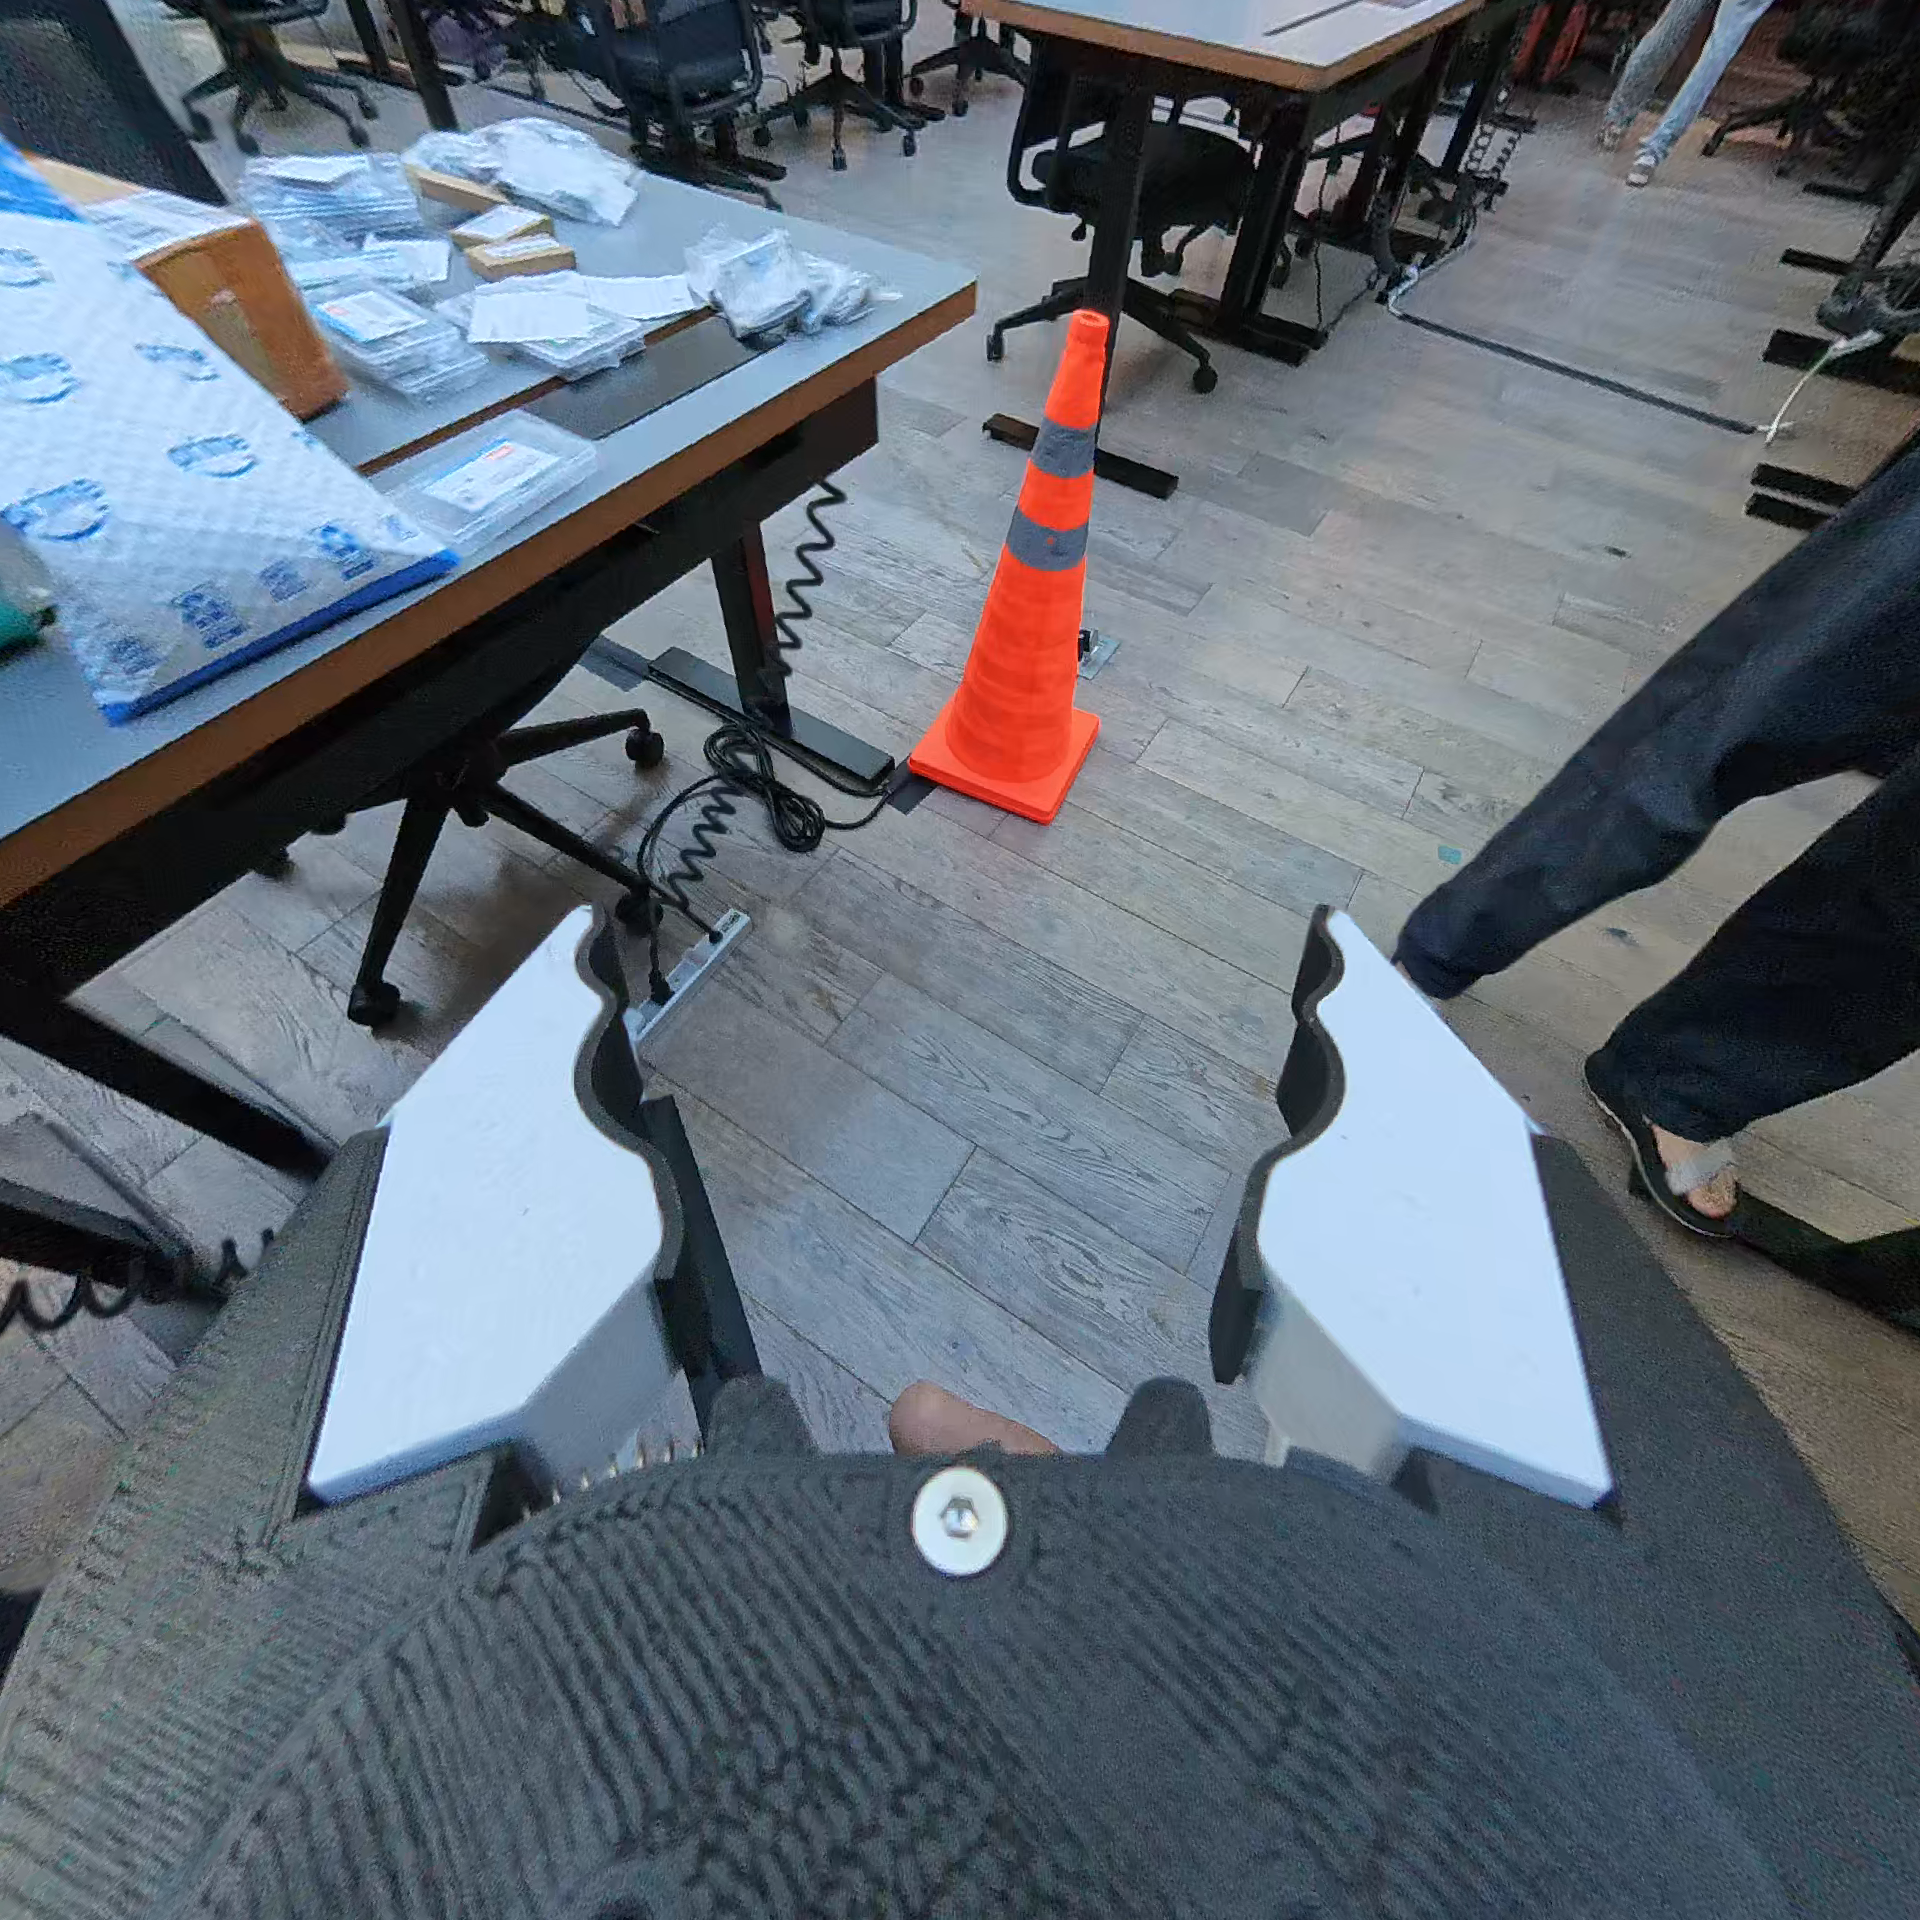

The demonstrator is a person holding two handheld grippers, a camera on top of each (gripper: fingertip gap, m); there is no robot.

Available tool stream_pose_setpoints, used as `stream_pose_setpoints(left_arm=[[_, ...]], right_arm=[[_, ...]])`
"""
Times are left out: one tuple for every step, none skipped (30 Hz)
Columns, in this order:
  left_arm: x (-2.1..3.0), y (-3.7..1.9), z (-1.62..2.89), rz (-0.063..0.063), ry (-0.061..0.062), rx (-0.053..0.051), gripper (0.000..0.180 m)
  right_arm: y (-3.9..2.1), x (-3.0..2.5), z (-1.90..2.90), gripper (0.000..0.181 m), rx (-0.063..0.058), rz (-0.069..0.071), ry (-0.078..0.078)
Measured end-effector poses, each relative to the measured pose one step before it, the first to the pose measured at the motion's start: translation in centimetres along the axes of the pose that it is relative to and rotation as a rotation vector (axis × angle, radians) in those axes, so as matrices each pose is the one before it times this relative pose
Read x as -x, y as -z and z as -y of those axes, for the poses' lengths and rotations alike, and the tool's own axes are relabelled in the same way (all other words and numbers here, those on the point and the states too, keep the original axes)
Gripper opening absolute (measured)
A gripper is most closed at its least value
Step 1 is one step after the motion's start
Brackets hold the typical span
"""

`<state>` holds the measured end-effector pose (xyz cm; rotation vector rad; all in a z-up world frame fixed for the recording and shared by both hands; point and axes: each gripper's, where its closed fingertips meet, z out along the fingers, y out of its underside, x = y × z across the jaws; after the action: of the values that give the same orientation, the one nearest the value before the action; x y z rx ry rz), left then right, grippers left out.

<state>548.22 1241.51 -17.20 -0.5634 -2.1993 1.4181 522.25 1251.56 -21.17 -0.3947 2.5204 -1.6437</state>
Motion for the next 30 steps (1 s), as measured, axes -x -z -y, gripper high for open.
stream_pose_setpoints(left_arm=[[1.028, -1.928, 0.838, 0.0013, -0.0132, -0.0093, 0.121], [1.137, -2.02, 0.795, -0.0002, -0.0108, -0.0119, 0.121], [1.167, -2.143, 0.728, 0.0004, -0.0102, -0.0135, 0.121], [1.222, -2.284, 0.652, 0.0021, -0.0106, -0.0125, 0.118], [1.242, -2.424, 0.624, 0.0004, -0.0096, -0.0065, 0.115], [1.295, -2.511, 0.638, 0.0, -0.0057, -0.0005, 0.114], [1.389, -2.533, 0.73, 0.0028, -0.0028, -0.0015, 0.114], [1.442, -2.497, 0.895, 0.0062, -0.0019, -0.009, 0.114], [1.537, -2.492, 0.941, 0.0127, -0.0006, -0.0135, 0.114], [1.68, -2.509, 0.866, 0.0191, 0.0009, -0.0087, 0.114], [1.66, -2.493, 0.779, 0.0215, 0.0017, 0.0037, 0.114], [1.628, -2.375, 0.793, 0.0224, 0.0055, 0.0133, 0.114], [1.496, -2.241, 0.959, 0.0189, 0.01, 0.0102, 0.114], [1.252, -2.146, 1.118, 0.0093, 0.0111, -0.0002, 0.113], [1.051, -2.039, 1.149, 0.0011, 0.0087, -0.0057, 0.112], [0.997, -1.965, 1.072, 0.0018, 0.0055, -0.0032, 0.112], [0.986, -1.932, 0.965, 0.0036, 0.0021, 0.0017, 0.111], [0.921, -1.932, 0.863, 0.0, -0.0005, 0.0034, 0.11], [0.853, -1.971, 0.789, -0.0073, -0.0024, 0.0016, 0.107], [0.785, -2.116, 0.673, -0.0127, -0.0032, -0.0005, 0.104], [0.805, -2.214, 0.538, -0.013, -0.001, 0.0003, 0.102], [0.939, -2.34, 0.419, -0.0088, 0.0049, 0.0026, 0.099], [1.012, -2.525, 0.372, -0.0043, 0.0127, 0.0055, 0.097], [0.992, -2.619, 0.398, -0.0055, 0.0175, 0.0072, 0.097], [0.89, -2.668, 0.538, -0.0098, 0.0156, 0.0033, 0.096], [0.831, -2.742, 0.722, -0.0131, 0.0078, -0.0025, 0.097], [0.822, -2.823, 0.823, -0.0133, -0.0026, -0.0038, 0.096], [0.837, -2.895, 0.902, -0.0124, -0.0106, -0.0026, 0.096], [0.872, -2.977, 0.996, -0.0124, -0.014, -0.0036, 0.096], [0.911, -3.063, 1.077, -0.0118, -0.0111, -0.0054, 0.095]], right_arm=[[-2.227, -0.754, 0.292, 0.126, 0.0051, 0.0022, -0.015], [-2.413, -0.809, 0.288, 0.126, 0.0075, 0.0039, -0.0122], [-2.728, -0.843, 0.397, 0.126, 0.012, 0.0015, -0.0087], [-2.662, -0.876, 0.52, 0.126, 0.009, 0.0066, -0.0007], [-2.794, -0.897, 0.767, 0.124, 0.0018, 0.0147, 0.0073], [-2.92, -1.029, 0.942, 0.123, -0.0021, 0.0153, 0.0108], [-3.01, -1.198, 1.085, 0.123, -0.001, 0.0126, 0.0132], [-3.035, -1.231, 1.195, 0.122, -0.0042, 0.0166, 0.0143], [-3.037, -1.288, 1.379, 0.121, -0.0112, 0.0191, 0.0117], [-3.215, -1.607, 1.318, 0.121, -0.0117, 0.0156, 0.0023], [-3.2, -1.533, 1.491, 0.121, -0.0029, 0.0192, -0.0084], [-3.099, -1.467, 1.732, 0.121, 0.0022, 0.0275, -0.0115], [-2.878, -1.396, 2.115, 0.121, -0.0124, 0.0261, -0.0029], [-2.64, -1.431, 2.268, 0.121, -0.0233, 0.0197, 0.0103], [-2.568, -1.194, 2.144, 0.121, -0.0164, 0.0148, 0.0222], [-2.501, -1.388, 1.849, 0.121, -0.0049, 0.0119, 0.0263], [-2.362, -1.357, 1.619, 0.121, 0.001, 0.0125, 0.0198], [-2.127, -1.286, 1.494, 0.123, -0.0013, 0.012, 0.0122], [-1.989, -1.341, 1.358, 0.122, -0.0054, 0.0058, 0.0114], [-1.878, -1.52, 1.08, 0.12, -0.0037, -0.0067, 0.0127], [-1.856, -1.549, 0.805, 0.119, -0.0006, -0.008, 0.0148], [-1.87, -1.508, 0.53, 0.117, 0.0009, -0.005, 0.0122], [-1.887, -1.523, 0.303, 0.116, 0.0029, -0.001, 0.0068], [-1.94, -1.619, 0.207, 0.115, 0.0056, 0.0013, 0.0014], [-1.924, -1.831, 0.275, 0.115, 0.0051, -0.0024, -0.0005], [-1.865, -2.05, 0.272, 0.115, 0.0062, -0.0093, 0.003], [-1.921, -1.828, 0.575, 0.116, 0.0074, -0.0141, 0.008], [-1.922, -2.315, 0.352, 0.116, 0.0064, -0.0153, 0.0116], [-1.924, -2.416, 0.39, 0.116, 0.006, -0.0182, 0.0119], [-1.934, -2.515, 0.353, 0.116, 0.0081, -0.0209, 0.0057]])
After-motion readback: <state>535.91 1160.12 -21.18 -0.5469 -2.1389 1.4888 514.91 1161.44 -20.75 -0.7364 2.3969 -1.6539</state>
